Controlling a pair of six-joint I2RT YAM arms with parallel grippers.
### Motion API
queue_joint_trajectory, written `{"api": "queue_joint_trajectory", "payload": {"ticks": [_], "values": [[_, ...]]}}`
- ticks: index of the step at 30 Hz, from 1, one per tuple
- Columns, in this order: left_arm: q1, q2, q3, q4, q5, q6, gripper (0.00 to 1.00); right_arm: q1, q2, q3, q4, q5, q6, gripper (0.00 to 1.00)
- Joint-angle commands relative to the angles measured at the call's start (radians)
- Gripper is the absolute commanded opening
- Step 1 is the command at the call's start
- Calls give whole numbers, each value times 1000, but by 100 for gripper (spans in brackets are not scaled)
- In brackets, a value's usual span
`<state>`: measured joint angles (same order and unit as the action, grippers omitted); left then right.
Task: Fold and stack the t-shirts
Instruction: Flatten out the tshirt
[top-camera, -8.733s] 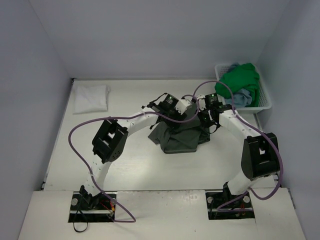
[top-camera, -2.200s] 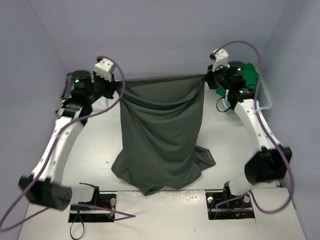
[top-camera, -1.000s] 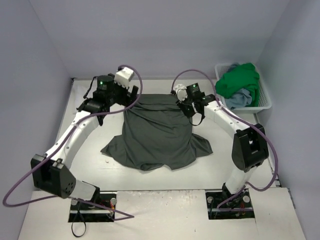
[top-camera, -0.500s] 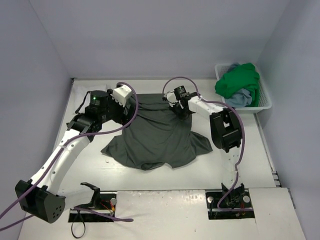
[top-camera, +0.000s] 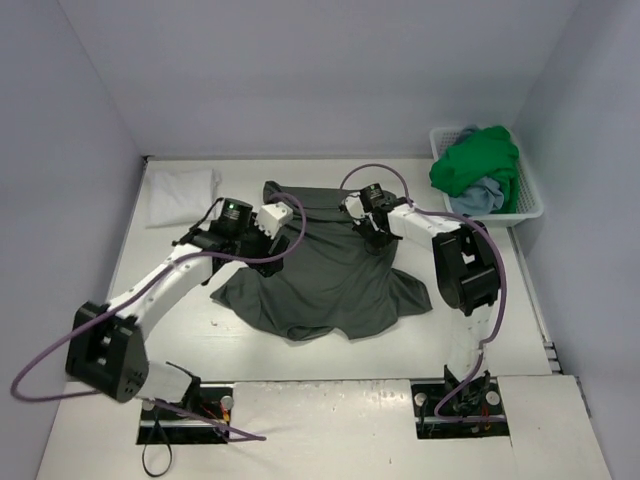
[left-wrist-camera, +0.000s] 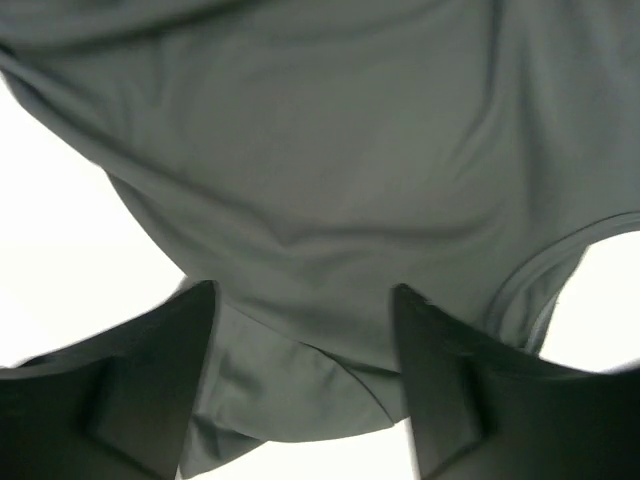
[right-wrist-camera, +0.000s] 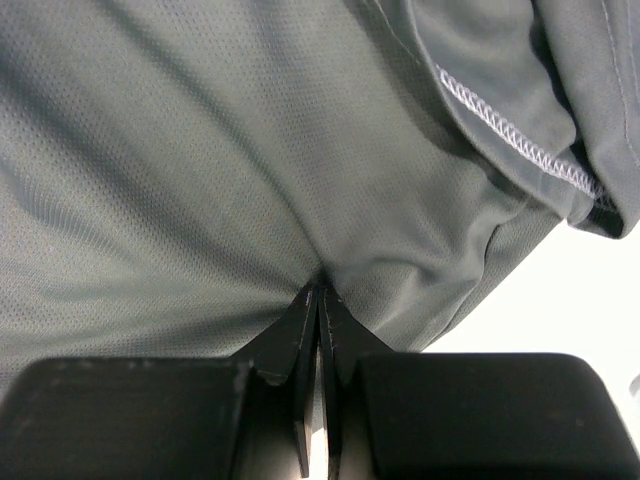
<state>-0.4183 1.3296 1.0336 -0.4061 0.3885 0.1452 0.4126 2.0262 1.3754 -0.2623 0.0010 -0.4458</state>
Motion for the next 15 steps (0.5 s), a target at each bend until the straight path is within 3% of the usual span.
{"api": "queue_joint_trajectory", "payload": {"ticks": [1, 12, 15], "values": [[1, 95, 48, 79, 20, -18, 60, -12, -35, -70, -135, 17, 24, 0], [-5, 416, 184, 56, 72, -75, 35, -17, -92, -108, -141, -21, 42, 0], [-5, 463, 200, 58, 64, -78, 24, -15, -119, -127, -147, -29, 41, 0]]}}
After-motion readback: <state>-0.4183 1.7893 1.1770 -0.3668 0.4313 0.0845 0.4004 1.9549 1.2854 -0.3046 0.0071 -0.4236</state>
